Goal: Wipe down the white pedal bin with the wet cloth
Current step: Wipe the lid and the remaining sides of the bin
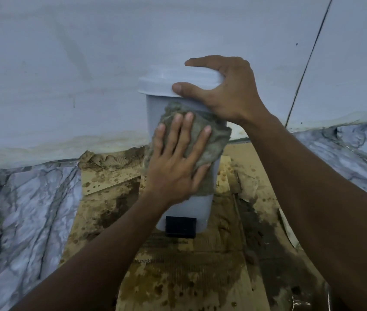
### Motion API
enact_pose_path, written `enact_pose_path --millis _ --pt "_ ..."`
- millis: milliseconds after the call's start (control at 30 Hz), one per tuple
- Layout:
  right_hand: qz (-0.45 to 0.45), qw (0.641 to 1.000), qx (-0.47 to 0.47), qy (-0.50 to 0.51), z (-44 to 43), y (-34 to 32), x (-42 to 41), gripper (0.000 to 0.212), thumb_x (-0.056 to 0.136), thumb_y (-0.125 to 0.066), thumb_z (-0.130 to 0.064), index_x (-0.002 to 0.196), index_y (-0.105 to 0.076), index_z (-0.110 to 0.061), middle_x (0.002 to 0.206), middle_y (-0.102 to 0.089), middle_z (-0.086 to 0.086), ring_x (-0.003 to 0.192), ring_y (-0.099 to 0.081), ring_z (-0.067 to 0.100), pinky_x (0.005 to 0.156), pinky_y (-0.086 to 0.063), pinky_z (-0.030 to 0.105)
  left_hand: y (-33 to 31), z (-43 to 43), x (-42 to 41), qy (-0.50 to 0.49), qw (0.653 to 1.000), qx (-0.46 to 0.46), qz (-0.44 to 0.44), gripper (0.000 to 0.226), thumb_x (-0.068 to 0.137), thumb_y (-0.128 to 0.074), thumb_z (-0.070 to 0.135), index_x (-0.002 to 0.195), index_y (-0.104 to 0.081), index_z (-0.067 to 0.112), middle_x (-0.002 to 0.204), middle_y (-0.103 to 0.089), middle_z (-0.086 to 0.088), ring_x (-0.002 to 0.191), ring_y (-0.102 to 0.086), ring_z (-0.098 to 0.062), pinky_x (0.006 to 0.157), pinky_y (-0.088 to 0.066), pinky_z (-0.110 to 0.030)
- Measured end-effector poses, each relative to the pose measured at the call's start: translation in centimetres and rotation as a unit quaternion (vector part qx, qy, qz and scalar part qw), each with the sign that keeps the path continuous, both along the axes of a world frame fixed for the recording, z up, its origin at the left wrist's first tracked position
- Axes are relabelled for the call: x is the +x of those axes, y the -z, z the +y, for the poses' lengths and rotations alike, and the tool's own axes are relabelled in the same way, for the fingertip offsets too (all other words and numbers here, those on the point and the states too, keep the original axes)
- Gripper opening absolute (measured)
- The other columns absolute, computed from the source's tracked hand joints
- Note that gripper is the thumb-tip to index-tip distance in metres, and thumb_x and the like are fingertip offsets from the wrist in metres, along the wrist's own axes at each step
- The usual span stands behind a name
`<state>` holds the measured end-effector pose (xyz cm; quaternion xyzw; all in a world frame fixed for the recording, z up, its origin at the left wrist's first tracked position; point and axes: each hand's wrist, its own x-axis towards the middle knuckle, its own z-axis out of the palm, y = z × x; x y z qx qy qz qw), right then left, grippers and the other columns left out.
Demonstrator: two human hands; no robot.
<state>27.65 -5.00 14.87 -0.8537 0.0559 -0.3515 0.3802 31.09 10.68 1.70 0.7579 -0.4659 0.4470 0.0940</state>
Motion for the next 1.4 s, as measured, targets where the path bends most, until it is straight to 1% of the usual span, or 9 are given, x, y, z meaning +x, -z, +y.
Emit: enact_pose_path --millis 200,400,567,833,1000,1100,1267,1333,1400 --pt "0.008 1.000 -0.003 -0.005 -0.2 0.0 -0.3 0.065 0.061 -0.075 -0.078 0.112 -0.075 -0.038 0.115 -0.072 -0.021 0.108 -0.065 -0.002 0.097 -0.053 0.035 4.9 2.4 -1.4 0.089 0.969 0.217 -0.074 0.068 0.102 -0.039 0.053 0.158 -0.027 0.017 0.167 -0.001 -0.013 0.155 -0.004 -0.029 0.125 0.001 -0.047" --pt "0.011 1.000 -0.005 -0.002 -0.1 -0.3 -0.1 0.066 0.061 -0.073 -0.080 0.112 -0.075 -0.038 0.114 -0.072 -0.021 0.108 -0.064 -0.002 0.096 -0.053 0.034 2.7 1.6 -2.0 0.043 0.995 0.090 -0.001 0.072 0.097 -0.047 0.062 0.153 -0.039 0.018 0.162 -0.019 -0.017 0.154 -0.011 -0.030 0.125 -0.009 -0.050" --pt "0.010 1.000 -0.009 -0.004 -0.2 0.0 -0.5 0.067 0.061 -0.073 -0.080 0.113 -0.075 -0.038 0.118 -0.071 -0.020 0.111 -0.064 -0.001 0.097 -0.053 0.035 3.3 2.2 -2.0 0.103 0.980 0.168 0.010 0.071 0.098 -0.048 0.054 0.155 -0.033 0.015 0.165 -0.014 -0.015 0.155 -0.010 -0.029 0.126 -0.008 -0.047" --pt "0.009 1.000 -0.008 -0.006 0.2 0.0 -0.3 0.066 0.061 -0.073 -0.080 0.114 -0.074 -0.039 0.119 -0.070 -0.020 0.112 -0.063 -0.001 0.098 -0.052 0.036 5.0 2.4 -2.3 0.065 0.983 0.169 -0.003 0.073 0.098 -0.046 0.055 0.158 -0.025 0.020 0.168 0.003 -0.011 0.155 -0.004 -0.027 0.126 0.000 -0.045" --pt "0.009 1.000 0.004 0.010 -0.3 0.0 -0.3 0.066 0.060 -0.073 -0.081 0.112 -0.075 -0.040 0.116 -0.071 -0.023 0.110 -0.064 -0.002 0.098 -0.052 0.035 2.2 2.2 0.6 0.015 0.999 -0.015 0.050 0.078 0.096 -0.045 0.060 0.157 -0.018 0.018 0.166 0.004 -0.015 0.154 0.001 -0.031 0.125 -0.005 -0.050" --pt "0.005 1.000 0.003 0.010 0.1 -0.1 0.1 0.066 0.059 -0.073 -0.081 0.110 -0.076 -0.039 0.113 -0.072 -0.022 0.109 -0.065 -0.002 0.098 -0.052 0.035 -0.1 0.6 0.5 -0.023 0.984 -0.125 0.128 0.081 0.097 -0.046 0.053 0.154 -0.015 0.005 0.161 -0.011 -0.030 0.151 -0.002 -0.039 0.124 -0.008 -0.054" --pt "-0.012 1.000 -0.012 0.005 -0.5 0.0 -0.2 0.067 0.063 -0.072 -0.080 0.111 -0.076 -0.034 0.116 -0.073 -0.017 0.109 -0.066 -0.001 0.098 -0.053 0.034 -0.2 0.0 0.0 0.022 0.986 -0.114 0.119 0.073 0.098 -0.049 0.048 0.153 -0.026 0.007 0.160 -0.016 -0.024 0.151 -0.010 -0.039 0.123 -0.014 -0.056" --pt "-0.019 1.000 0.001 0.007 -0.9 0.0 -0.4 0.064 0.063 -0.075 -0.077 0.110 -0.077 -0.034 0.114 -0.073 -0.017 0.108 -0.067 -0.002 0.097 -0.054 0.034 2.2 1.4 -0.2 0.046 0.959 -0.159 0.231 0.076 0.099 -0.046 0.050 0.156 -0.016 0.008 0.164 -0.008 -0.023 0.153 -0.008 -0.037 0.124 -0.017 -0.048" --pt "-0.018 1.000 0.013 0.012 -0.8 0.1 -0.4 0.060 0.062 -0.077 -0.075 0.107 -0.077 -0.035 0.110 -0.074 -0.019 0.106 -0.067 -0.003 0.097 -0.054 0.034 5.0 3.2 -1.3 0.046 0.885 -0.206 0.415 0.083 0.098 -0.039 0.062 0.159 -0.009 0.015 0.163 -0.022 -0.018 0.149 -0.028 -0.031 0.120 -0.032 -0.047"
